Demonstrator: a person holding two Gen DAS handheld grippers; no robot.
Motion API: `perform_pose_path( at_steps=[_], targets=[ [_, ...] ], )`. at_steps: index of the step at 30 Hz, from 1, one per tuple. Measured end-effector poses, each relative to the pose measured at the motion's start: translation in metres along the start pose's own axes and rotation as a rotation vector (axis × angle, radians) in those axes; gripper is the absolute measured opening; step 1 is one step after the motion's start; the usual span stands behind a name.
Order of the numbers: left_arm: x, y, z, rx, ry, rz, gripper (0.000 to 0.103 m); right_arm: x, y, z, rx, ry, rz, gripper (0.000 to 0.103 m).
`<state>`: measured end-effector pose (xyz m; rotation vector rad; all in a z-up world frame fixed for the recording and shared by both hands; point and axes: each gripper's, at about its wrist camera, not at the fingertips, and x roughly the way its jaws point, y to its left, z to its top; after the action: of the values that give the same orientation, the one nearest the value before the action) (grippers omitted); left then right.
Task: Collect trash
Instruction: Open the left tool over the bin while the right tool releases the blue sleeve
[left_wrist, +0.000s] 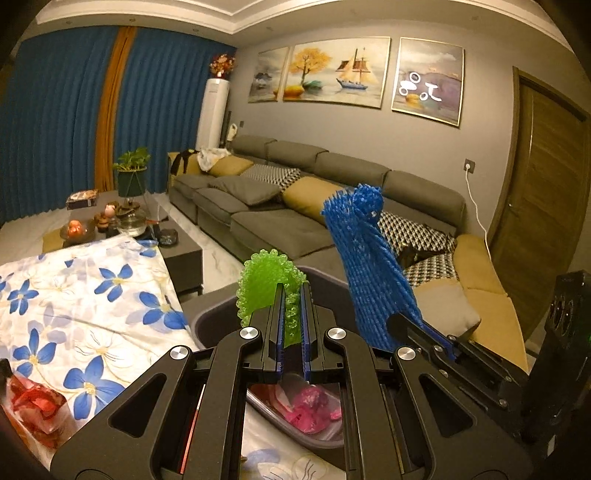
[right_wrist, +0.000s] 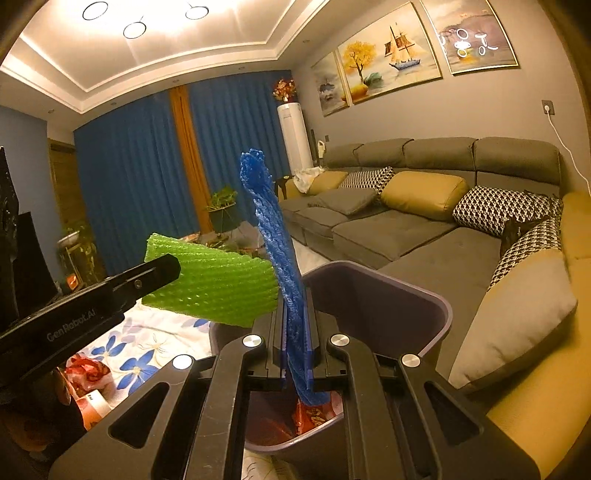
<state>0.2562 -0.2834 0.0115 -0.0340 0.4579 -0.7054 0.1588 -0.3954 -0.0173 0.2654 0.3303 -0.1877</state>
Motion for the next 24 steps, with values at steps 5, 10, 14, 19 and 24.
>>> perform_pose_path(
  at_steps=[5,10,14,19,24],
  targets=[
    [0.013,0.006,-0.004,-0.029,0.038,-0.008,0.007,0.004,0.002,-0.005,0.003,0.018,-0.004,0.008],
    [0.02,0.008,-0.007,-0.039,0.065,-0.012,0.007,0.009,0.002,-0.005,0.005,0.031,-0.013,0.008],
    [0.025,0.008,-0.008,-0.043,0.093,-0.028,0.007,0.012,0.001,-0.003,0.015,0.036,-0.017,0.009],
    [0.03,0.011,-0.011,-0.06,0.122,-0.035,0.007,0.013,0.001,-0.003,0.025,0.049,-0.026,0.021],
    [0.033,0.015,-0.013,-0.065,0.145,-0.012,0.021,0.015,0.0,-0.006,0.029,0.065,-0.036,0.023]
  ],
)
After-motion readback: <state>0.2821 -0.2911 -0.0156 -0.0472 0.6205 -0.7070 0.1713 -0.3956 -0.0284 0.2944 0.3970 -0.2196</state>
